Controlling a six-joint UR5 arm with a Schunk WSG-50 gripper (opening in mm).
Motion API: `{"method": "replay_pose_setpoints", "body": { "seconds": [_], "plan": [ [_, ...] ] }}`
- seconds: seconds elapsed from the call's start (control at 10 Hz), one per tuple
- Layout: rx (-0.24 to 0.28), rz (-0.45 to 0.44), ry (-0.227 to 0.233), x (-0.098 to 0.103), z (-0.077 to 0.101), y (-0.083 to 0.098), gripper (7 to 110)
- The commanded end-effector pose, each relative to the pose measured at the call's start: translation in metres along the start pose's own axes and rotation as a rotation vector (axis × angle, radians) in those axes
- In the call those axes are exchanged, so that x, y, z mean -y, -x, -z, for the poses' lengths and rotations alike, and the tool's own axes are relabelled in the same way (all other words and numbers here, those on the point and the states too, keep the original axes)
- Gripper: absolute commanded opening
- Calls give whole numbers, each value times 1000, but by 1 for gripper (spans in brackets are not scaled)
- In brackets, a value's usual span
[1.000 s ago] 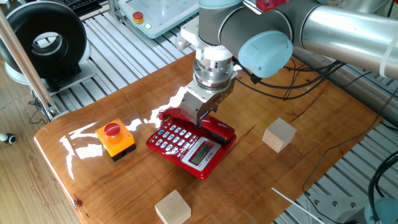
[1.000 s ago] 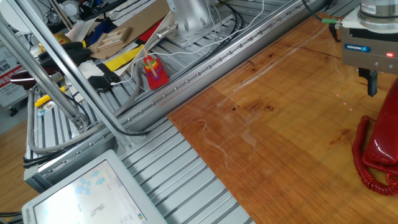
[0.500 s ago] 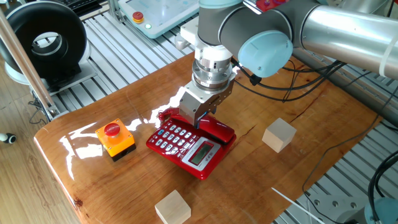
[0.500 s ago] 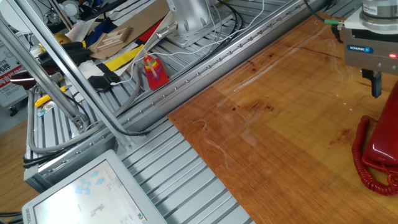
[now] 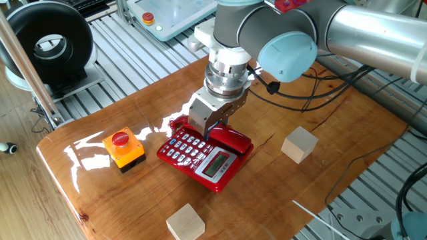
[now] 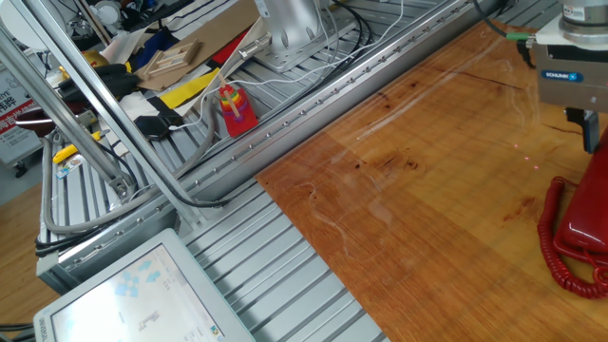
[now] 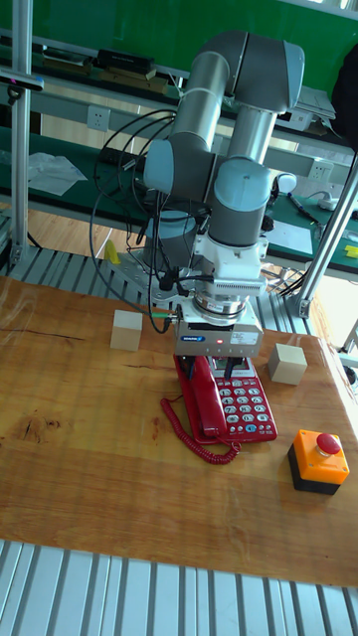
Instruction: Place the handset of the telephone on the corresponding phone cradle
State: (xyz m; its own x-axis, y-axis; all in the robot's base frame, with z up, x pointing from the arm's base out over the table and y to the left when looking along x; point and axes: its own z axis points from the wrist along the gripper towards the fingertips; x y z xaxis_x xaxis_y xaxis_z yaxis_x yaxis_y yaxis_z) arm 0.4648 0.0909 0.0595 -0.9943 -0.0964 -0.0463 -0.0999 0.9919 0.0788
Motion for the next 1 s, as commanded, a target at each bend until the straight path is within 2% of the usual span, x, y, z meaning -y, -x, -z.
{"method": "replay_pose_setpoints", "body": {
  "seconds": [0.0, 0.2, 0.4, 0.9],
  "plan": [
    [6, 26, -40, 10, 9, -4, 66],
    [13, 27, -67, 10, 9, -4, 66],
    [12, 29, -75, 11, 11, -7, 66],
    [18, 33, -56, 8, 25, -26, 66]
  ]
}}
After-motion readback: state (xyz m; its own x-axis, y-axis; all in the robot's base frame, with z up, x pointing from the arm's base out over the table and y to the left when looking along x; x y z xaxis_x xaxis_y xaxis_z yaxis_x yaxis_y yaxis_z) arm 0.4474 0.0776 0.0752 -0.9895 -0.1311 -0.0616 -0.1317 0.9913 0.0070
